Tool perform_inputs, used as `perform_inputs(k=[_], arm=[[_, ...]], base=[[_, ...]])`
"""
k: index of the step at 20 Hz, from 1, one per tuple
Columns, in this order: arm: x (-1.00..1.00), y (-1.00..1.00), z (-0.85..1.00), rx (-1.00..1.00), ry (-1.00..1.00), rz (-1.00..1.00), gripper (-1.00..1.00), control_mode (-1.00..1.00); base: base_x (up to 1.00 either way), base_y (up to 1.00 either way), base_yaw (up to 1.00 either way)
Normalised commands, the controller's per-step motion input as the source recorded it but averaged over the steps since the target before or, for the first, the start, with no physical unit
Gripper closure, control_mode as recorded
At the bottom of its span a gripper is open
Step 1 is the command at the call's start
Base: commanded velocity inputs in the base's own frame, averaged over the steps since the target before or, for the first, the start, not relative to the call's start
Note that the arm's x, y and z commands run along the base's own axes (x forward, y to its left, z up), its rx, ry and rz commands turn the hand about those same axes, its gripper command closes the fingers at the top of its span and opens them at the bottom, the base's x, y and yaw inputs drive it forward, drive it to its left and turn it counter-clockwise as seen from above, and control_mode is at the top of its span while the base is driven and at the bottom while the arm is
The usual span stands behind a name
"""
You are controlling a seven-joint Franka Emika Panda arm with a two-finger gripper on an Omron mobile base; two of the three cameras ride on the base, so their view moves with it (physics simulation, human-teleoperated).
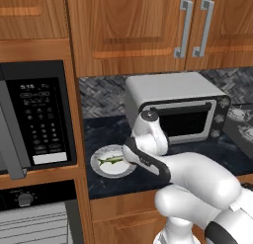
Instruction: Place the fish on the rack of the oven, and slide the rack back inside. Close the oven door.
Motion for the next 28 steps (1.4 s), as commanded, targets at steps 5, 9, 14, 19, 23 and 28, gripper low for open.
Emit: perform_inputs(k=[5,9,14,19,23,28], arm=[[0.49,0.21,-0.39,0.02,0.05,0.14,-1.00,-1.00],[0.67,0.27,-0.26,0.00,0.08,0.12,-1.00,-1.00],[0.59,0.34,-0.22,0.00,0.10,0.09,-1.00,-1.00],[0.23,0.44,-0.41,-0.01,0.03,0.06,-1.00,-1.00],[0.05,0.26,-0.42,-0.02,0.01,0.03,1.00,-1.00],[-0.23,-0.04,-0.09,-0.01,-0.09,0.00,1.00,-1.00]], base=[[0.00,0.00,0.00],[0.00,0.00,0.00],[0.00,0.00,0.00],[0.00,0.00,0.00],[0.00,0.00,0.00],[0.00,0.00,0.00]])
